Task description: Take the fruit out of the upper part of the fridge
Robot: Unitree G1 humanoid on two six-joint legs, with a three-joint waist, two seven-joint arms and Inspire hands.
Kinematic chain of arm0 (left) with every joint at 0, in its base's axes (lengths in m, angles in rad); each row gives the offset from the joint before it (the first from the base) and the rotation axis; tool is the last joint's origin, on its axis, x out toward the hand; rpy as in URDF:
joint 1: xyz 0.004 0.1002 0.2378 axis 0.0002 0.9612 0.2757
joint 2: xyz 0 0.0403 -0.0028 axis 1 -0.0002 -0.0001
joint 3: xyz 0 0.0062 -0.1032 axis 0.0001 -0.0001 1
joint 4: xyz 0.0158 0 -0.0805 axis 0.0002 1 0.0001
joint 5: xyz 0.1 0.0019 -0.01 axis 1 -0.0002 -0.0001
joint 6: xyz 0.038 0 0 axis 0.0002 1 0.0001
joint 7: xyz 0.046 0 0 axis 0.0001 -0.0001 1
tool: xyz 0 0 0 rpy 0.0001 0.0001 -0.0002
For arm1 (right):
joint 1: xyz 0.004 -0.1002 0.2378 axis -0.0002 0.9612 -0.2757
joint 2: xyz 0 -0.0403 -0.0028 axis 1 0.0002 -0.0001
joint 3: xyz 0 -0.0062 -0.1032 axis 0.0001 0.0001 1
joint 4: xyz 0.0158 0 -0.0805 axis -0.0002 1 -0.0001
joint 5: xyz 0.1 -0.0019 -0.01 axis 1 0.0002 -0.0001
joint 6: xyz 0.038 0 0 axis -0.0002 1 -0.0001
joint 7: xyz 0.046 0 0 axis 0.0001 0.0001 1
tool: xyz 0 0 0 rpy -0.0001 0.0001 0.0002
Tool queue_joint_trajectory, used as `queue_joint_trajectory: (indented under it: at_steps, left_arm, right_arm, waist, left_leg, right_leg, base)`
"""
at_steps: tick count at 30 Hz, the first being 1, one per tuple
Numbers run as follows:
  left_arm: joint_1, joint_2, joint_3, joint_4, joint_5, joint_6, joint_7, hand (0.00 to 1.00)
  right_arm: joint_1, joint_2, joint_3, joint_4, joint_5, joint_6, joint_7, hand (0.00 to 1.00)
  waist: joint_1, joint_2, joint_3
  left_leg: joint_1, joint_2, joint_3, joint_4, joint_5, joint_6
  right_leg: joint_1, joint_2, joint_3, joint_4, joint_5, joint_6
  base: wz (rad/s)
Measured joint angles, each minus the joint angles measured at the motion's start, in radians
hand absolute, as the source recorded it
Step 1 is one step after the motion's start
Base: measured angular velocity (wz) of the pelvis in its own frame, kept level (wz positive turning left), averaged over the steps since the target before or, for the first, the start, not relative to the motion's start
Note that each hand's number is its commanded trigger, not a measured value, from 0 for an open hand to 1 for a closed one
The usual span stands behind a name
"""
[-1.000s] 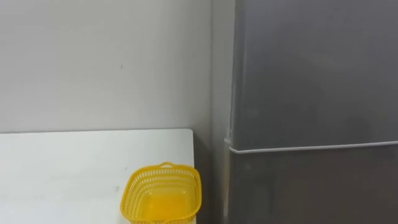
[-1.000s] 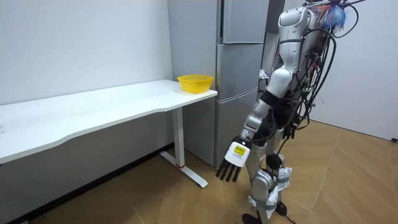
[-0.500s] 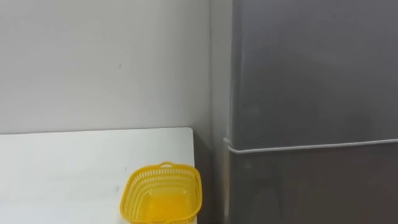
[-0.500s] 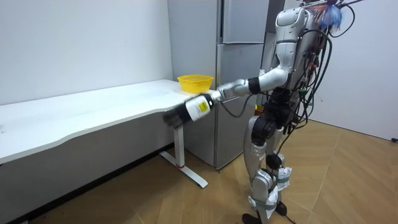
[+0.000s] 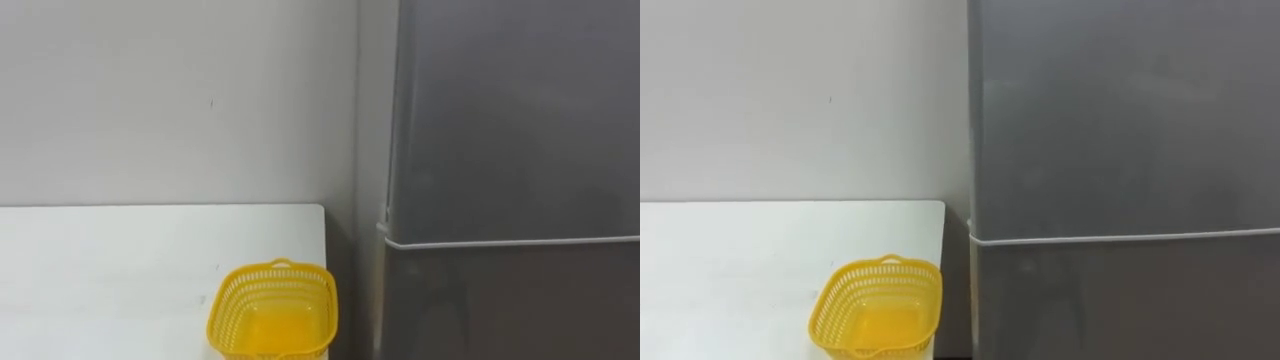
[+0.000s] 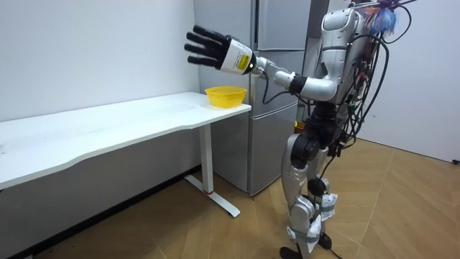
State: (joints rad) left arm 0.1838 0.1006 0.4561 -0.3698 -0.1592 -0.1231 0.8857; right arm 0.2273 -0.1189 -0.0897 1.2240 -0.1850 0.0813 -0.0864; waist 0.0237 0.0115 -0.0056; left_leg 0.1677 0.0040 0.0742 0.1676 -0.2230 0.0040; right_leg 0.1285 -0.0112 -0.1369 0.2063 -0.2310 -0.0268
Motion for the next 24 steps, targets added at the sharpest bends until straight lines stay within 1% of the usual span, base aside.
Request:
queue_joint_trajectory:
  at_steps: [1,2,3,4,5,6,7,8,9,10,12,13,14,15,16,17,20,21,22,24]
  left_arm:
    - [-0.001,0.000,-0.007,-0.013,0.000,0.000,-0.012,0.00]
    - [-0.003,0.001,-0.023,-0.037,-0.001,0.000,-0.045,0.00]
    - [-0.006,0.005,-0.044,-0.059,-0.001,0.000,-0.084,0.00]
    - [-0.012,0.005,-0.054,-0.066,-0.004,0.000,-0.100,0.00]
    - [-0.032,0.006,-0.078,-0.074,-0.008,0.000,-0.139,0.00]
    - [-0.048,0.006,-0.109,-0.086,-0.007,0.000,-0.173,0.00]
    - [-0.052,0.005,-0.122,-0.098,-0.007,0.000,-0.192,0.00]
    - [-0.056,0.005,-0.152,-0.133,-0.010,0.000,-0.235,0.00]
    - [-0.058,0.006,-0.183,-0.178,-0.058,-0.001,-0.284,0.00]
    - [-0.062,0.007,-0.197,-0.192,-0.084,-0.002,-0.309,0.00]
    - [-0.083,0.011,-0.242,-0.203,-0.150,-0.002,-0.402,0.00]
    - [-0.084,0.011,-0.248,-0.204,-0.163,-0.001,-0.424,0.00]
    - [-0.086,0.011,-0.258,-0.205,-0.175,0.002,-0.466,0.00]
    - [-0.097,0.012,-0.271,-0.205,-0.210,0.008,-0.503,0.00]
    - [-0.107,0.012,-0.276,-0.205,-0.225,0.011,-0.519,0.00]
    - [-0.122,0.013,-0.283,-0.205,-0.241,0.013,-0.550,0.00]
    - [-0.157,0.020,-0.289,-0.204,-0.243,0.015,-0.616,0.00]
    - [-0.160,0.030,-0.300,-0.201,-0.243,0.016,-0.640,0.00]
    - [-0.161,0.031,-0.305,-0.201,-0.244,0.018,-0.655,0.00]
    - [-0.168,0.033,-0.318,-0.202,-0.281,0.044,-0.717,0.00]
  right_arm:
    - [-0.001,0.001,0.000,0.002,0.000,0.000,0.004,0.00]
    - [-0.002,0.001,0.000,0.008,0.000,0.000,0.013,0.00]
    - [-0.008,0.001,0.002,0.008,0.000,0.000,0.023,0.00]
    - [-0.008,0.001,0.003,0.009,0.000,-0.001,0.028,0.00]
    - [-0.009,0.001,0.005,0.010,0.000,-0.001,0.046,0.00]
    - [-0.015,0.001,0.011,0.014,0.000,-0.001,0.057,0.00]
    - [-0.018,0.001,0.011,0.015,-0.001,-0.001,0.061,0.00]
    - [-0.024,0.001,0.009,0.016,-0.007,-0.003,0.071,0.00]
    - [-0.028,0.001,0.010,0.016,-0.007,-0.004,0.076,0.00]
    - [-0.028,0.000,0.010,0.016,-0.010,-0.004,0.077,0.00]
    - [-0.037,-0.005,0.009,0.016,-0.021,-0.006,0.077,0.00]
    - [-0.041,-0.006,0.009,0.016,-0.022,-0.006,0.077,0.00]
    - [-0.050,-0.006,0.008,0.016,-0.024,-0.007,0.077,0.00]
    - [-0.053,-0.005,0.009,0.016,-0.029,-0.009,0.077,0.00]
    - [-0.054,-0.005,0.009,0.016,-0.031,-0.009,0.077,0.00]
    - [-0.057,-0.006,0.009,0.019,-0.033,-0.011,0.077,0.00]
    - [-0.060,-0.006,0.009,0.023,-0.038,-0.016,0.078,0.00]
    - [-0.063,-0.006,0.010,0.028,-0.039,-0.016,0.079,0.00]
    - [-0.066,-0.006,0.010,0.032,-0.039,-0.016,0.079,0.00]
    - [-0.075,-0.006,0.010,0.051,-0.039,-0.015,0.079,0.00]
  waist:
    - [-0.004,0.000,0.0001]
    - [-0.012,-0.006,0.0031]
    - [-0.021,-0.004,0.0031]
    - [-0.022,-0.003,0.0030]
    - [-0.023,-0.005,0.0059]
    - [-0.028,-0.004,0.0061]
    - [-0.029,-0.003,0.0057]
    - [-0.040,0.001,0.0054]
    - [-0.046,0.001,0.0058]
    - [-0.054,-0.003,0.0079]
    - [-0.064,0.005,0.0093]
    - [-0.068,0.003,0.0086]
    - [-0.077,0.007,0.0093]
    - [-0.080,0.011,0.0077]
    - [-0.081,0.013,0.0082]
    - [-0.083,0.015,0.0106]
    - [-0.089,0.017,0.0106]
    - [-0.095,0.018,0.0109]
    - [-0.096,0.018,0.0109]
    - [-0.101,0.018,0.0111]
  left_leg:
    - [-0.001,0.000,-0.006,0.001,0.000,0.000]
    - [-0.001,-0.001,-0.011,0.001,0.000,0.000]
    - [-0.003,-0.001,-0.013,0.003,0.000,0.000]
    - [-0.003,-0.001,-0.013,0.003,0.000,0.000]
    - [-0.005,-0.001,-0.013,0.003,0.000,0.000]
    - [-0.012,-0.001,-0.015,0.002,0.000,0.000]
    - [-0.016,-0.002,-0.021,0.002,0.000,0.001]
    - [-0.020,-0.001,-0.022,0.002,0.000,0.001]
    - [-0.021,-0.001,-0.023,0.001,0.000,0.001]
    - [-0.020,-0.001,-0.023,0.001,0.000,0.001]
    - [-0.021,-0.001,-0.023,0.001,0.000,0.001]
    - [-0.022,-0.001,-0.022,0.001,0.000,0.001]
    - [-0.027,0.000,-0.020,0.003,0.000,0.001]
    - [-0.036,-0.001,-0.019,0.007,0.000,0.001]
    - [-0.038,-0.001,-0.018,0.012,0.000,0.001]
    - [-0.041,-0.002,-0.018,0.016,0.000,0.001]
    - [-0.040,-0.001,-0.014,0.016,0.000,0.001]
    - [-0.038,-0.001,-0.011,0.016,0.000,0.001]
    - [-0.037,-0.001,-0.010,0.015,0.000,0.001]
    - [-0.036,-0.001,-0.008,0.015,0.000,0.001]
  right_leg:
    - [0.001,0.000,-0.001,-0.001,0.000,0.000]
    - [0.002,0.000,-0.003,-0.001,0.001,0.001]
    - [0.002,0.000,-0.004,-0.001,0.003,0.001]
    - [0.002,0.000,-0.004,-0.002,0.003,0.002]
    - [0.000,0.000,-0.003,-0.001,0.005,0.002]
    - [-0.002,0.000,-0.004,-0.002,0.006,0.002]
    - [-0.005,0.000,-0.005,-0.002,0.007,0.002]
    - [-0.009,0.001,-0.006,-0.002,0.009,0.002]
    - [-0.010,0.001,-0.006,-0.002,0.009,0.001]
    - [-0.009,0.001,-0.007,-0.002,0.009,0.001]
    - [-0.010,0.001,-0.008,-0.003,0.009,0.001]
    - [-0.011,0.001,-0.007,-0.003,0.009,0.001]
    - [-0.016,0.001,-0.006,-0.003,0.009,0.001]
    - [-0.024,0.000,-0.006,-0.003,0.009,0.000]
    - [-0.027,0.000,-0.006,-0.003,0.009,0.000]
    - [-0.029,-0.001,-0.005,-0.003,0.009,0.000]
    - [-0.026,0.000,-0.005,-0.004,0.010,0.000]
    - [-0.024,0.000,-0.004,-0.005,0.010,0.000]
    - [-0.023,0.000,-0.004,-0.005,0.010,0.000]
    - [-0.023,0.000,-0.003,-0.005,0.010,0.000]
  base:
    - [0.08]
    - [0.06]
    - [0.05]
    - [0.00]
    - [0.00]
    - [0.00]
    - [0.00]
    - [0.00]
    - [0.00]
    - [0.00]
    - [0.00]
    - [-0.05]
    - [-0.04]
    - [0.00]
    - [0.00]
    - [0.00]
    - [-0.01]
    - [0.00]
    - [0.00]
    - [0.00]
